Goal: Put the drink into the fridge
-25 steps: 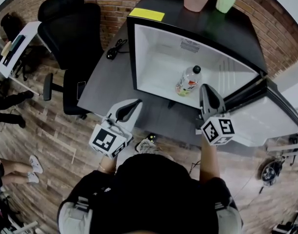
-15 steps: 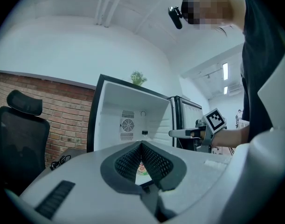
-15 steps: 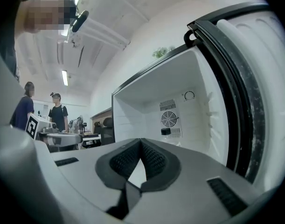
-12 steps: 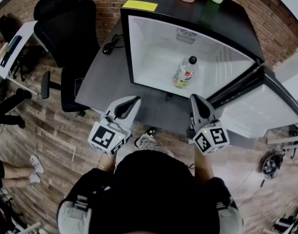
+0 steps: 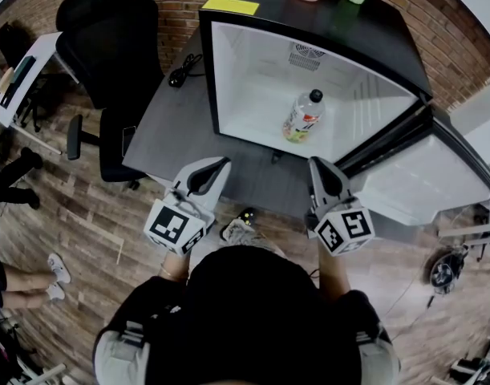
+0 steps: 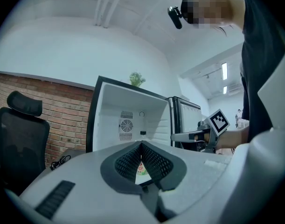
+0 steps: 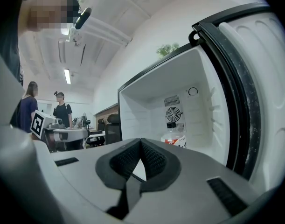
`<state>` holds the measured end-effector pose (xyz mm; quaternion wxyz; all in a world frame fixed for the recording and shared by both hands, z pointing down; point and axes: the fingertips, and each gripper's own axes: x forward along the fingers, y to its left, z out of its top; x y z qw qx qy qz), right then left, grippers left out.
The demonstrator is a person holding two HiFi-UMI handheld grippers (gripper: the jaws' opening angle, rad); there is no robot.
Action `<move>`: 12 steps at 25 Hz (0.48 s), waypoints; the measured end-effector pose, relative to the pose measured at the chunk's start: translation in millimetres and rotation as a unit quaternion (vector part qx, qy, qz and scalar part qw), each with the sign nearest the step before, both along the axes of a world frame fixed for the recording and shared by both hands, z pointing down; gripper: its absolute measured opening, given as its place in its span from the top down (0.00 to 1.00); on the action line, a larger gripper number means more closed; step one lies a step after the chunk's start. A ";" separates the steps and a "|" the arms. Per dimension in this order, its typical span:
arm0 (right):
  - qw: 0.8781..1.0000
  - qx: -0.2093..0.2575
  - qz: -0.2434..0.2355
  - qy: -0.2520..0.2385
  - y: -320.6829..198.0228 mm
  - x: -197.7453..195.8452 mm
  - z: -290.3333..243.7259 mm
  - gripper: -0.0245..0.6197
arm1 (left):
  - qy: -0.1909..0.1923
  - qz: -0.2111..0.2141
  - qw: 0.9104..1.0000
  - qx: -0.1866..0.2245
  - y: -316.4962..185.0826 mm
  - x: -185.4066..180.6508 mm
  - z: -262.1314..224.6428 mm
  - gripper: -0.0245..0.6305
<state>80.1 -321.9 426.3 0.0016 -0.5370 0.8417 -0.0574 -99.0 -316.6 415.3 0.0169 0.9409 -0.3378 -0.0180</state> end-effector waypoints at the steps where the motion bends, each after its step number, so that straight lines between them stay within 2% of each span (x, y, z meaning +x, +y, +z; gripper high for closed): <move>1: 1.000 0.000 -0.002 0.000 0.1 -0.5 0.1 0.97 | 0.001 -0.001 1.000 0.001 0.1 -0.3 -0.1 0.97; 12: 1.000 0.004 -0.003 0.003 0.4 1.2 -2.6 0.97 | 0.002 -0.004 1.000 0.000 1.2 0.3 -1.4 0.97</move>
